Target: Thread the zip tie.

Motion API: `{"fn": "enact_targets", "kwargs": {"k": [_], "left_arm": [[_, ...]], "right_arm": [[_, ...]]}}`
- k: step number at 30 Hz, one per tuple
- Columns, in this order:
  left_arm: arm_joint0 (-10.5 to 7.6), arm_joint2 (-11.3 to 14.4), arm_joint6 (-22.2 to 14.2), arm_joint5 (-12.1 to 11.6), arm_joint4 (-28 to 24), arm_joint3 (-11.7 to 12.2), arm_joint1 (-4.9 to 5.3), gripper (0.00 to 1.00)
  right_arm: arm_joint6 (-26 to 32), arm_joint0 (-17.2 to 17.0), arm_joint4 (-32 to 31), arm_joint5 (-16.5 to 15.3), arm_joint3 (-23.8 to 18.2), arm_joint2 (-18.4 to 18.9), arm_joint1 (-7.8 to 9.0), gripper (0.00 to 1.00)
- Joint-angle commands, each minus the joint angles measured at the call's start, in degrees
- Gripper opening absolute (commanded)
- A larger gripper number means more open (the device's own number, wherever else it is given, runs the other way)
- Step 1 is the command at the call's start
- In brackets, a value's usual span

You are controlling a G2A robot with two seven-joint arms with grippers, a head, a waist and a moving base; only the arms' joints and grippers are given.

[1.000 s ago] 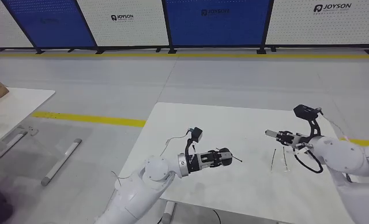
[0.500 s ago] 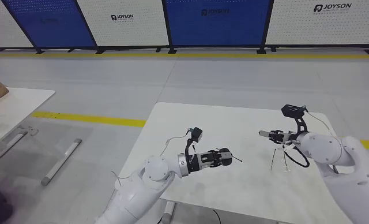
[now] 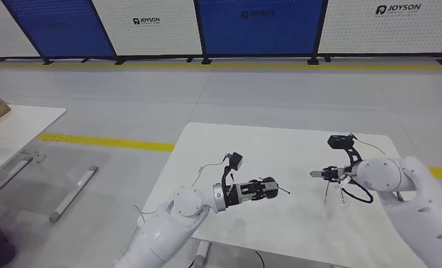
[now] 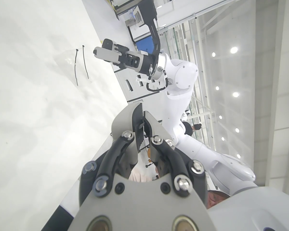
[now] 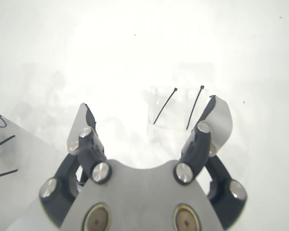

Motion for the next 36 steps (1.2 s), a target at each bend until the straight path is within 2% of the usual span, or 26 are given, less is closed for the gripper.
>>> {"fn": "enact_targets", "kwargs": {"k": [1, 11, 13, 16, 18, 19, 27, 30, 35, 36], "left_arm": [[0.0, 0.0, 0.0, 0.0, 0.0, 0.0, 0.0, 0.0], [0.0, 0.0, 0.0, 0.0, 0.0, 0.0, 0.0, 0.0], [0.0, 0.0, 0.0, 0.0, 0.0, 0.0, 0.0, 0.0], [0.0, 0.0, 0.0, 0.0, 0.0, 0.0, 0.0, 0.0], [0.0, 0.0, 0.0, 0.0, 0.0, 0.0, 0.0, 0.0], [0.0, 0.0, 0.0, 0.0, 0.0, 0.0, 0.0, 0.0], [0.0, 0.0, 0.0, 0.0, 0.0, 0.0, 0.0, 0.0], [0.0, 0.0, 0.0, 0.0, 0.0, 0.0, 0.0, 0.0], [0.0, 0.0, 0.0, 0.0, 0.0, 0.0, 0.0, 0.0], [0.0, 0.0, 0.0, 0.0, 0.0, 0.0, 0.0, 0.0]], "right_arm": [[1.0, 0.3, -1.9, -0.2, -0.4, -0.8, -0.04, 1.0], [0.2, -0.1, -1.8, -0.2, -0.3, -0.8, -0.05, 1.0], [0.1, -0.8, -1.0, 0.9, 0.0, -0.5, -0.1, 1.0], [2.8, 0.2, 0.7, 3.2, 1.4, -0.1, -0.33, 1.0], [6.1, 1.8, 1.2, 3.7, 2.7, -0.9, -0.65, 1.0], [6.0, 2.6, 0.8, 4.1, 3.2, -1.2, -0.82, 1.0], [6.0, 2.6, 0.8, 4.1, 3.2, -1.2, -0.82, 1.0], [5.0, 1.7, 1.2, 1.9, 3.5, -1.2, -0.78, 1.0], [4.7, 1.6, -1.0, 4.7, 3.1, -1.5, -0.87, 1.0], [4.6, 1.5, -1.2, 5.1, 3.0, -1.5, -0.9, 0.73]]}}
